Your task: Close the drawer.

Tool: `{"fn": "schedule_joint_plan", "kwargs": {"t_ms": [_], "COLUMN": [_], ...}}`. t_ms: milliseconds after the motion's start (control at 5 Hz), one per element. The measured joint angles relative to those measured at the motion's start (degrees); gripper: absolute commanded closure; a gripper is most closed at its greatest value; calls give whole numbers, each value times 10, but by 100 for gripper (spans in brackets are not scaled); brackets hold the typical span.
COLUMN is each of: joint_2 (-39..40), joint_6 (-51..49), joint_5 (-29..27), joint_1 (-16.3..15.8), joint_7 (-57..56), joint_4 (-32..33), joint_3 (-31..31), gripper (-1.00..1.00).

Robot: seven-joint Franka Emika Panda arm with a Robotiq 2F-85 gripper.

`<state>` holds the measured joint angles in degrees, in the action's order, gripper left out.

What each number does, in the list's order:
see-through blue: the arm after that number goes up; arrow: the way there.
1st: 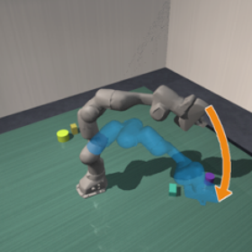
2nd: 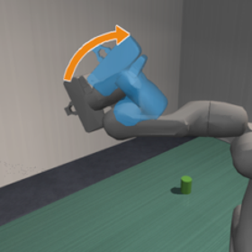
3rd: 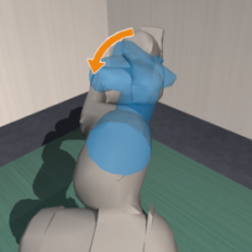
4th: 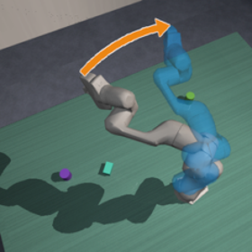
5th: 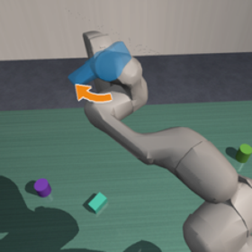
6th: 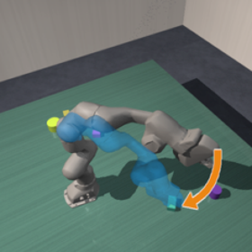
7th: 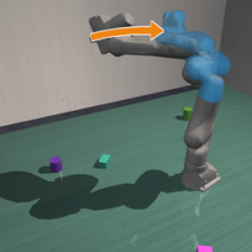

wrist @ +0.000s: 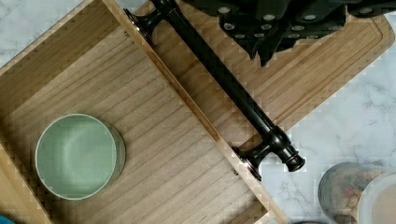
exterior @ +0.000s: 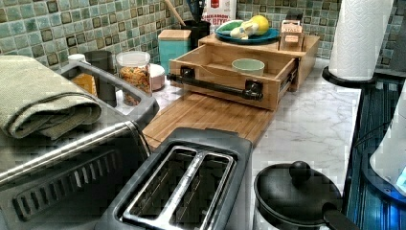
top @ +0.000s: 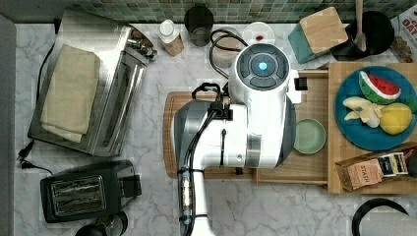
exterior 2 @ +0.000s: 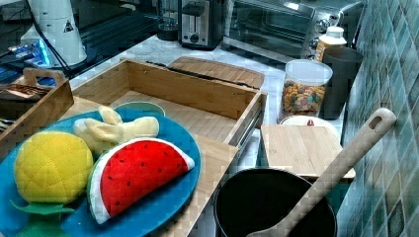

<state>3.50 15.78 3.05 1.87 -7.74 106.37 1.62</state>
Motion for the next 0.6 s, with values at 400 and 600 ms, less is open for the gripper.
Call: {"fn": "schedule_joint_plan", "kwargs": {"t_ms": [400, 600], "joint_2": [6, 23], "joint_6": [2, 2], "joint_5": [0, -15], "joint_1": [1, 1], "joint_7": [-24, -68], "joint_4": [1, 1], "joint_3": [0, -1], "gripper": [100, 100]}}
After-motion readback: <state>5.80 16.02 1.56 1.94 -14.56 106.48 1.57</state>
